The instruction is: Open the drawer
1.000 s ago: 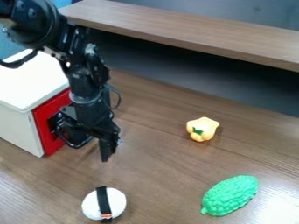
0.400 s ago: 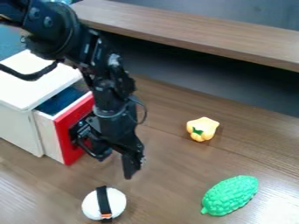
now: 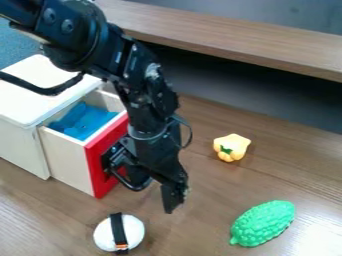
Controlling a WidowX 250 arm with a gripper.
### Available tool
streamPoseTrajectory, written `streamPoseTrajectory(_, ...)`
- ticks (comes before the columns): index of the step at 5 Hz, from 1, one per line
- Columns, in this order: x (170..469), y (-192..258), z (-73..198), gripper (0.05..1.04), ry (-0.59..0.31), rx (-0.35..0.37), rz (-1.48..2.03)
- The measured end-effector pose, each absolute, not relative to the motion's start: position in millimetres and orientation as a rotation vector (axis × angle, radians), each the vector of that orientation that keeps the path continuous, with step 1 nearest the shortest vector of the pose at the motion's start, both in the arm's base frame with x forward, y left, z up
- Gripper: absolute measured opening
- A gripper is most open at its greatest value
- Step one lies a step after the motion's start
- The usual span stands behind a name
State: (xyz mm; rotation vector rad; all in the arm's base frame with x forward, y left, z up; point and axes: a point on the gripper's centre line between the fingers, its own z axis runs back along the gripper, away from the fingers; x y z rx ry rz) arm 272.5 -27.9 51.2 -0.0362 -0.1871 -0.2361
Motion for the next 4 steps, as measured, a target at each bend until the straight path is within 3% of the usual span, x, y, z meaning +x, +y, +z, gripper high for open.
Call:
streamPoseTrajectory(2, 268.4, -48.8, 49.5, 0.998, -0.188, -0.077, -0.276)
streamPoseTrajectory(4, 265.3, -53.4, 47.3, 0.998, -0.189, -0.056, -0.265)
